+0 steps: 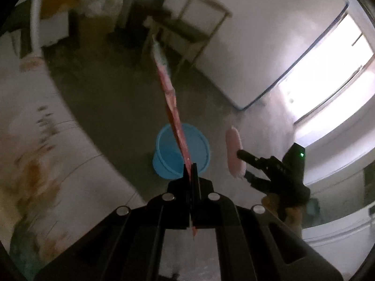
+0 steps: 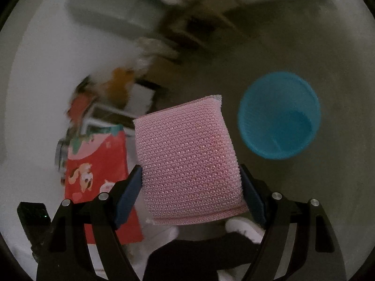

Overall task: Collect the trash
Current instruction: 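Carry both items to the blue wastebasket and open both tools to drop them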

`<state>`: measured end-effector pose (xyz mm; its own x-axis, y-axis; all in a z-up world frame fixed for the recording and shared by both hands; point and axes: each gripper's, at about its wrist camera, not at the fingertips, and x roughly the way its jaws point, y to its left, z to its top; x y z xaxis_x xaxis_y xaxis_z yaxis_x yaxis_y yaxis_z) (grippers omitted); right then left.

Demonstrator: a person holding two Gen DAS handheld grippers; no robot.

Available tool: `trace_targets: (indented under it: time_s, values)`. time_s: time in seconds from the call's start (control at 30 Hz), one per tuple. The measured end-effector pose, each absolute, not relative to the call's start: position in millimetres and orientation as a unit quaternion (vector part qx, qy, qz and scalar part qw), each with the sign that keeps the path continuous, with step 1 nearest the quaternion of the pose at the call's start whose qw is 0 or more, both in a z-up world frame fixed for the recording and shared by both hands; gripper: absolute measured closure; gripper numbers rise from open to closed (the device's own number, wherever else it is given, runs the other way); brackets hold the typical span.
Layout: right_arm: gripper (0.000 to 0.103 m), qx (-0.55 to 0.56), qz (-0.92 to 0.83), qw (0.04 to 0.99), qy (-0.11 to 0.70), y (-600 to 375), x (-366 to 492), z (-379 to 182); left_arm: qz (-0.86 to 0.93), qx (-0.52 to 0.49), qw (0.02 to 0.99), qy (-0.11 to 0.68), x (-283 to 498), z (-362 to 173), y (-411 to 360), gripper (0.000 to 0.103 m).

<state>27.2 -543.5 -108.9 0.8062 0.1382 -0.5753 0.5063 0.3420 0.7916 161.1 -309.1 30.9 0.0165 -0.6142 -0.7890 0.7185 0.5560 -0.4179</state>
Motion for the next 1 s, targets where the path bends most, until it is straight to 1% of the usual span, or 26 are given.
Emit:
trace_targets:
  time_s: [0.1,0.23,0.3,0.43,0.47,0.5,0.57,0.63,0.7,0.73,0.8,0.87,0.9,0.97,1.0]
  values:
    - [0.027,0.592,-0.136,0.735,0.302,-564.1,39.0,-148.0,-0.464,0.090,0.693,0.544,168.3,-7.2,-368.3,0.103]
    - [0.026,0.618,-0.150,0.702,0.320,-593.5,64.2,-186.1,-0.458,0.130,0.672,0.567,177.1,-56.7,-428.8,0.102]
    - [0.025,0.625,-0.157,0.693,0.324,-602.3,78.8,-196.1,-0.454,0.147,0.668,0.571,180.2,-74.9,-453.1,0.102]
    - [0.018,0.629,-0.166,0.687,0.324,-622.8,105.6,-211.3,-0.449,0.158,0.673,0.566,191.2,-102.1,-488.8,0.101]
    - [0.012,0.630,-0.171,0.685,0.324,-628.7,114.9,-219.3,-0.446,0.162,0.675,0.564,190.2,-106.4,-497.7,0.094]
    - [0.011,0.629,-0.172,0.684,0.327,-630.5,122.2,-220.7,-0.439,0.167,0.677,0.567,191.4,-110.3,-505.7,0.080]
    - [0.011,0.626,-0.195,0.672,0.342,-637.9,130.4,-234.0,-0.413,0.172,0.684,0.576,192.4,-116.4,-516.2,0.062]
    - [0.011,0.624,-0.208,0.668,0.347,-637.0,134.3,-237.0,-0.400,0.161,0.686,0.586,191.1,-113.4,-514.8,0.060]
    - [0.011,0.623,-0.210,0.673,0.339,-634.3,116.4,-236.9,-0.401,0.152,0.685,0.589,192.8,-109.8,-508.8,0.051]
    - [0.011,0.620,-0.211,0.677,0.335,-631.7,114.5,-233.4,-0.402,0.151,0.688,0.586,190.8,-105.0,-502.5,0.049]
    - [0.011,0.613,-0.216,0.684,0.331,-635.5,83.9,-234.6,-0.402,0.151,0.697,0.574,189.7,-98.3,-496.4,0.044]
    - [0.011,0.601,-0.221,0.695,0.326,-630.9,74.1,-223.3,-0.404,0.140,0.705,0.565,190.3,-87.4,-486.9,0.042]
    - [0.011,0.593,-0.224,0.702,0.325,-641.9,65.7,-230.9,-0.405,0.135,0.709,0.562,188.8,-85.3,-486.8,0.040]
    - [0.011,0.567,-0.233,0.721,0.324,-635.7,63.2,-211.2,-0.410,0.121,0.717,0.550,183.7,-66.6,-467.3,0.039]
    - [0.011,0.555,-0.236,0.729,0.324,-633.4,55.5,-210.4,-0.412,0.117,0.720,0.546,182.5,-59.5,-461.0,0.038]
